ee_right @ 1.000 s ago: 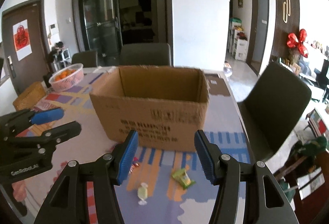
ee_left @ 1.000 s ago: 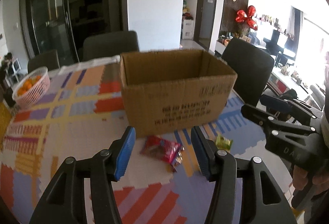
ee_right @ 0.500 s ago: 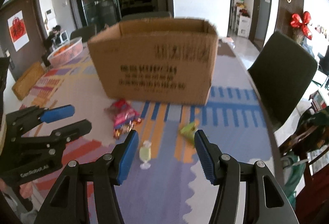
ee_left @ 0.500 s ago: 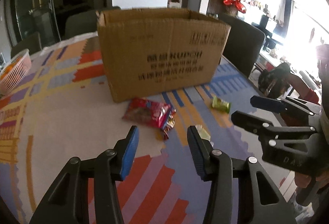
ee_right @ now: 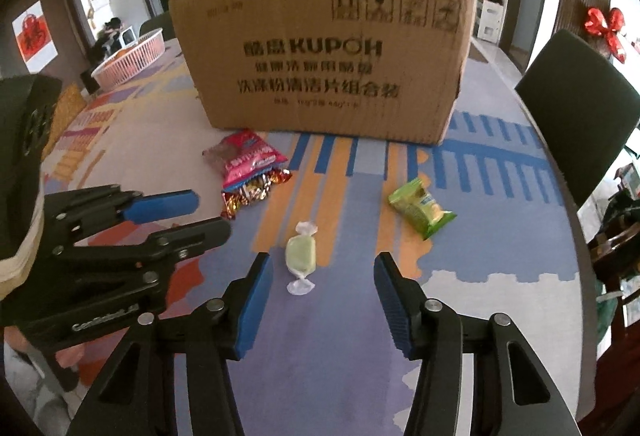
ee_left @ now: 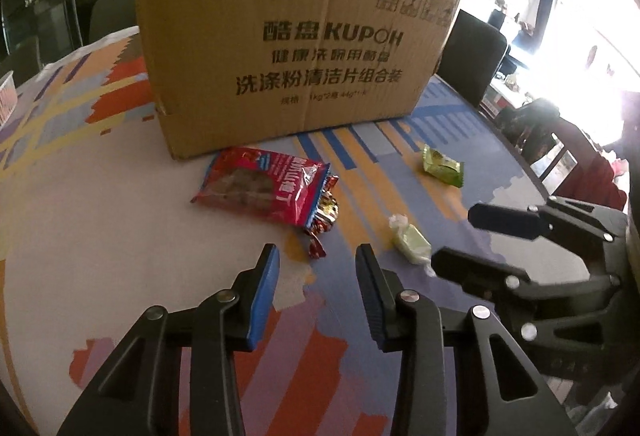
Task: Organize snacks
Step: 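Grasp the wrapped chocolate with the left tool while the right tool grasps the pale green candy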
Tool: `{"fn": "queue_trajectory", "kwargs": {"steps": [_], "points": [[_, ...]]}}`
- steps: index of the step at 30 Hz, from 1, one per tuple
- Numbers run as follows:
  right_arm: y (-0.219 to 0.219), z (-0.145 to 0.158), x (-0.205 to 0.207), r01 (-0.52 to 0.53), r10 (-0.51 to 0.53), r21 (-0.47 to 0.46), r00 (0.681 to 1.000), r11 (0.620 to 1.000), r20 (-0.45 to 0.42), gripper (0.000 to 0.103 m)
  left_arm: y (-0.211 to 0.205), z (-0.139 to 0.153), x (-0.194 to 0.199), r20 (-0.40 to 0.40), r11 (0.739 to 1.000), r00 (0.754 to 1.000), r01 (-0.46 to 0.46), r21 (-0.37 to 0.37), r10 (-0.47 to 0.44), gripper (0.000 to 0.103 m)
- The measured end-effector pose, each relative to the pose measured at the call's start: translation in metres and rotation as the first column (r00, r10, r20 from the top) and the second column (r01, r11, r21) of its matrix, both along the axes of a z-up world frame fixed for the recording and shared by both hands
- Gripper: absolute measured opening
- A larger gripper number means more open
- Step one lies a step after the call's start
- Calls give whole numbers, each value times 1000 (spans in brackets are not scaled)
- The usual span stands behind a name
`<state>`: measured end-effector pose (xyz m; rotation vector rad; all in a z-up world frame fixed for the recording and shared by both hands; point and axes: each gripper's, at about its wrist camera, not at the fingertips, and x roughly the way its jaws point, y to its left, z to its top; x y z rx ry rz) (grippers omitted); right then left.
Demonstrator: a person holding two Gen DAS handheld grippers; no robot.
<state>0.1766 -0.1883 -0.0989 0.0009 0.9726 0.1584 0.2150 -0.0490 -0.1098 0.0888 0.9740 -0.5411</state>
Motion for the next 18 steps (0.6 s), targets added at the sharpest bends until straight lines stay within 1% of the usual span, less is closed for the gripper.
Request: {"fn": "queue_trajectory", "kwargs": {"steps": [4,9,14,16,18], "points": [[4,-8,6,-7,7,9,1000,1000,-26,47,-3,-8,11,-15,1000,1000,-7,-1,7,39],[5,-15,13,-11,13,36,999,999,-51,41,-7,-7,21,-22,999,999,-27,-23,27,39],[6,-21,18,-12,16,64,998,998,-68,36,-17,-8,22,-6,999,999,-33,-4,33,38],[8,-23,19,-15,19,60,998,998,-64,34,-20,-7,21,-1,999,999,-33,5,33,37],[9,-23,20,-18,21,57,998,998,-62,31,-22,-7,21,3,999,999,-35,13,34,32]]}}
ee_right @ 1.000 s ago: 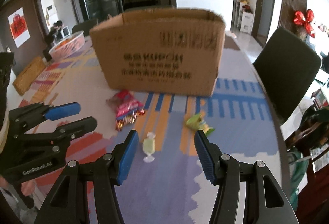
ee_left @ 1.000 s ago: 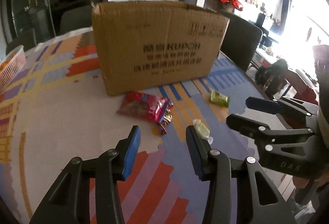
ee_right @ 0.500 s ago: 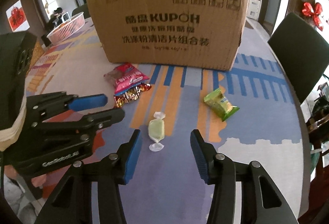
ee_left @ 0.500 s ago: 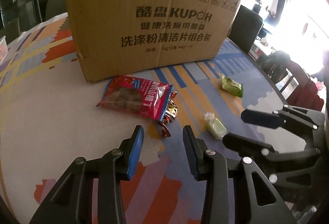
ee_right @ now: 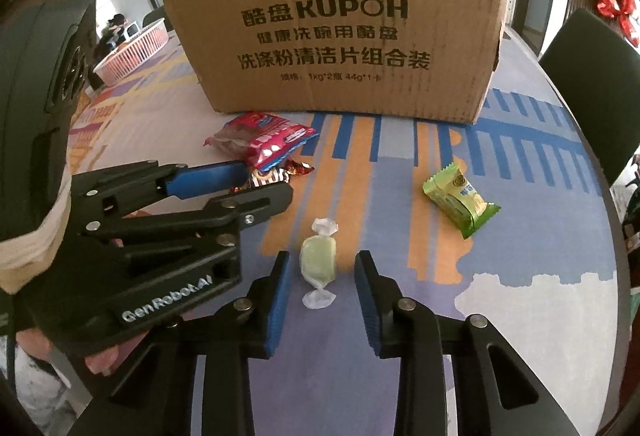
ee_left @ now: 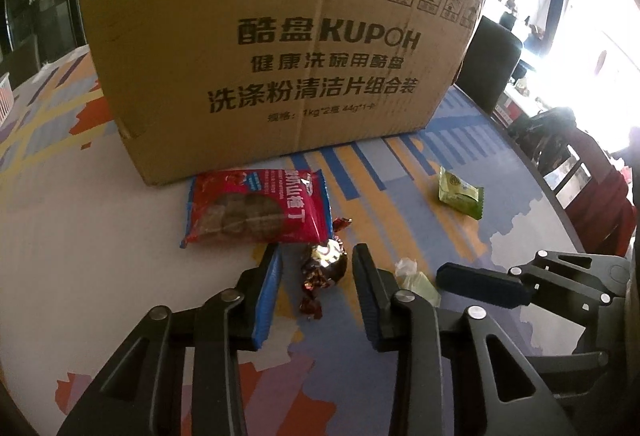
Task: Organize snacks
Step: 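Grasp the wrapped chocolate with the left tool while the right tool grasps the pale green candy, then carry both candies over the box and open both tools to drop them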
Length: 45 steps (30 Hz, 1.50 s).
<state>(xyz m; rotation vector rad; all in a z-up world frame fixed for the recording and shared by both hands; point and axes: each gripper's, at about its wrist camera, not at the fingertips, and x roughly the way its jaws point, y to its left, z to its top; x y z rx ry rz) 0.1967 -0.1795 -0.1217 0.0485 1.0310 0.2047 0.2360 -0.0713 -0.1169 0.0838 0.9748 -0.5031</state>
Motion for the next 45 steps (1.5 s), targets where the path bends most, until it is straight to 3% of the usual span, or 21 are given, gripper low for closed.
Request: {"fn": "queue_trajectory", "kwargs": {"steps": [2,6,11,21,33,45], "points": [[2,-1,1,-4,4,-5,1000,1000,2,28,-1,1,-1,-1,1000,1000,8,4,-8,24],[3,-2,1,-3,3,-26,1000,1000,12,21,2,1,-5,-7,1000,1000,4,-5,-4,22],[-3,-3,1,8,-8,-6,1000,1000,15,20,6,2,-12,-27,1000,999,-25,-3,25,22],[-13,6,-8,29,-31,39,999,999,33,20,15,22,-35,5,997,997,-78,-7,78,22],[-19,59,-20,25,-37,69,985,997,167,20,21,78,-44,114,992,987,-105,-71,113,22],[-23,123,-16,15,-45,92,941,996,335,20,22,147,-38,270,985,951,-118,-126,149,22]]}}
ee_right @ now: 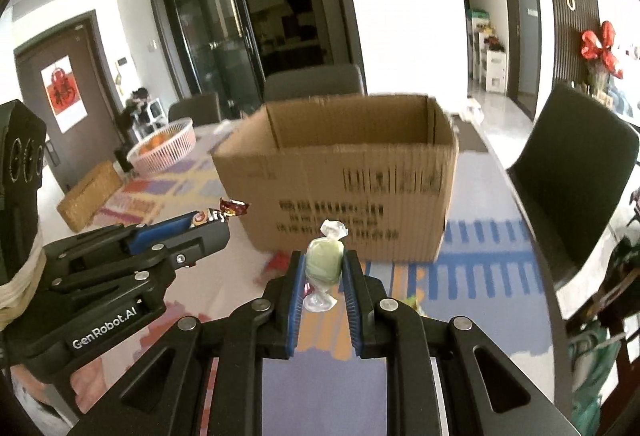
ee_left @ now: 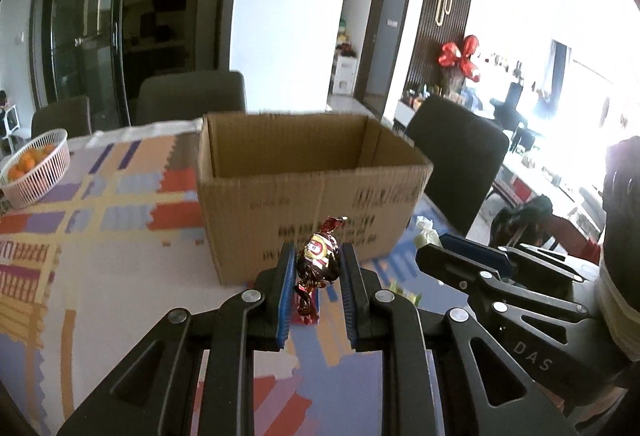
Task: Organize snacks
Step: 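Carry both candies over the box and open both tools to drop them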
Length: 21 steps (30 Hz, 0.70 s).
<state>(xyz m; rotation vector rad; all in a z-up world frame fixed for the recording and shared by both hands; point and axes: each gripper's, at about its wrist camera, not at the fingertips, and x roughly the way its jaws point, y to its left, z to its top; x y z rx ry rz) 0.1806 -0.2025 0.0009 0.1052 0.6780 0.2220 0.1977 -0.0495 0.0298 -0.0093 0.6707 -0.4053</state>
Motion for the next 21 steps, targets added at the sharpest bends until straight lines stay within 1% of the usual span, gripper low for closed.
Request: {"fn": "queue_trajectory", "kwargs": {"steps": [6,11,18,21], "points": [[-1,28,9,9,-9,8,998,1000,69,20,1,28,10,56,1000,998,-15,-12,16,22],[-3,50,23,16,-16,5,993,1000,116,20,1,45,21,91,1000,995,-25,-17,26,22],[-3,73,49,22,-23,12,989,1000,146,20,2,59,47,90,999,995,-34,-27,36,22],[-2,79,58,18,-18,4,988,1000,151,20,2,62,57,87,999,996,-36,-13,37,22]]}}
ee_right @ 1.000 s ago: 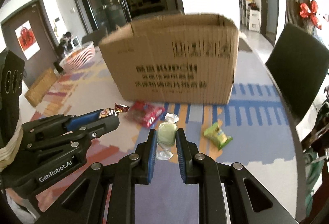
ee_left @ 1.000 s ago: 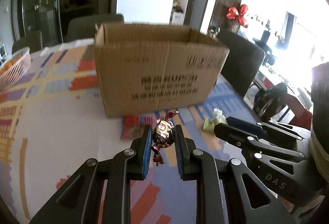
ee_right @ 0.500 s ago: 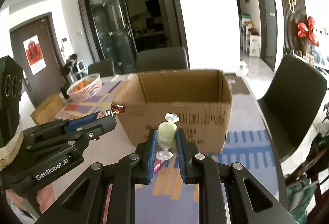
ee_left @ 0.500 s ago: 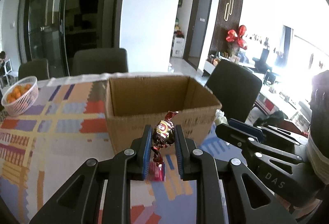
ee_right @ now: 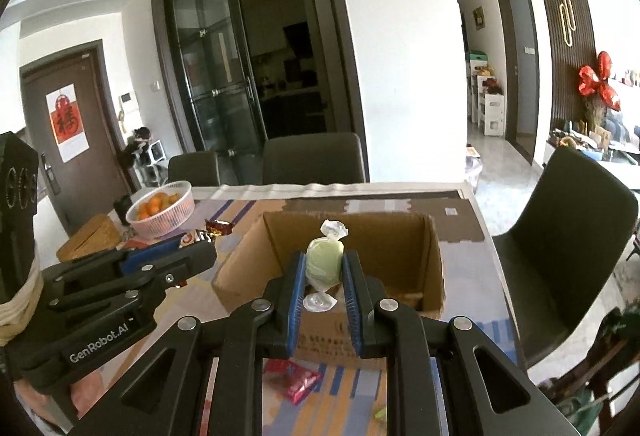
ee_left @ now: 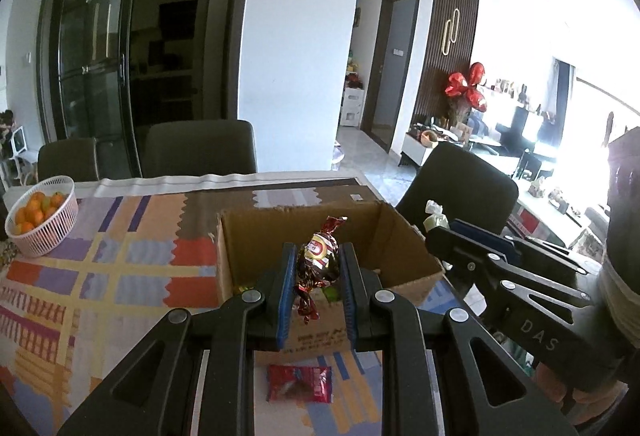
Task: Organize snacks
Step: 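Carry both candies over the box and open both tools to drop them, then withdraw both tools from the box toward the last two snacks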
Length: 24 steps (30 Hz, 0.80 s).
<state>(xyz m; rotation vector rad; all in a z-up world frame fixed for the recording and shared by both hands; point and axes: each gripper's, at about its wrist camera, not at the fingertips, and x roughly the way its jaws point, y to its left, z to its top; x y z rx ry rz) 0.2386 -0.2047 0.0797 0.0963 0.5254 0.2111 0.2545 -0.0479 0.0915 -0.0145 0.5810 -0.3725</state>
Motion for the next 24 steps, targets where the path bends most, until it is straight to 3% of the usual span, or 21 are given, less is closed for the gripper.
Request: {"fn": "queue_trajectory", "kwargs": {"steps": [16,19,21,24], "points": [[0,-9,61,4,-10,-64,997,998,-82,20,-10,-14,66,-103,995,995,-6,97,16,23],[0,-15,70,16,-24,-79,995,997,-102,21,-10,-20,71,-108,992,993,-31,122,44,33],[0,-17,72,25,-35,-84,993,996,-117,38,-10,-22,67,-92,990,994,-40,135,53,43],[-1,-18,66,45,-55,-98,994,994,-97,43,-7,-22,58,-81,989,995,-49,137,60,48]]}}
